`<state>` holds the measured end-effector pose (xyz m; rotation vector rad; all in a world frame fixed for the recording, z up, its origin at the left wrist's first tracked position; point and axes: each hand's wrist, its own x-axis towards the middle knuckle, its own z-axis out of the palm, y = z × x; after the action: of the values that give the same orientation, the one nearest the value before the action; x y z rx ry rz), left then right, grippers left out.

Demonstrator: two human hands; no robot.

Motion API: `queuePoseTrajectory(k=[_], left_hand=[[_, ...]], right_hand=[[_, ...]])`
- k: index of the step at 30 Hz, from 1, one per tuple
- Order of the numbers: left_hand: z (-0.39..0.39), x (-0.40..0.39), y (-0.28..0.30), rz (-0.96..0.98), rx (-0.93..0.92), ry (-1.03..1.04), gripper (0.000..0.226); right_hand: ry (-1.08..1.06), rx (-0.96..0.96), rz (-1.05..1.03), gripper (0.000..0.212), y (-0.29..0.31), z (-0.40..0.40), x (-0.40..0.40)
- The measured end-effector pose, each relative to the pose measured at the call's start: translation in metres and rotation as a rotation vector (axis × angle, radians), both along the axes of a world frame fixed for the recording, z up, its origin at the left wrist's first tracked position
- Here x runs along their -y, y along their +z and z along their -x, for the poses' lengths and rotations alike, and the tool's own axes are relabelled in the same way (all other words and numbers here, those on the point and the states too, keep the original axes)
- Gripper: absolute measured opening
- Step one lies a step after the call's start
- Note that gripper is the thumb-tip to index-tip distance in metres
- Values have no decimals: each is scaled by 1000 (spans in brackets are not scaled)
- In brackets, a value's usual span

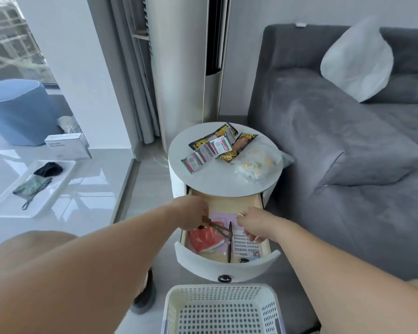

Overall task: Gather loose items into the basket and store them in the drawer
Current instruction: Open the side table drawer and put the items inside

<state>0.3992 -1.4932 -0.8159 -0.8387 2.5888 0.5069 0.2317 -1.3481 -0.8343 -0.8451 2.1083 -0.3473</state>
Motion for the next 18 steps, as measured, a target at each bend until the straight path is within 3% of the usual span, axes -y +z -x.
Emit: queuePoseTrajectory(k=[1,8,11,13,14,15,18], left_hand=[[0,0,-14,9,26,8,27],[-11,11,-87,-34,138,74,24],[1,4,-97,-7,223,-7,28],[6,-6,-103,29,354,-78,32],[7,-8,-106,59,402,-99,26],[6,-9,-107,84,430,-104,20],[3,-3,-108,54,395,-120,28]], right_hand=[[46,-43,-17,17,-15,-1,2],[176,-161,-52,33,-111,-11,5],[260,-190,-51,32,-124,-16,8],[316,-202,-44,19,-125,-17,12],[321,-195,-30,10,-127,-16,14],[318,-191,-36,14,-129,-16,14],[306,-151,-40,14,-133,-13,15]])
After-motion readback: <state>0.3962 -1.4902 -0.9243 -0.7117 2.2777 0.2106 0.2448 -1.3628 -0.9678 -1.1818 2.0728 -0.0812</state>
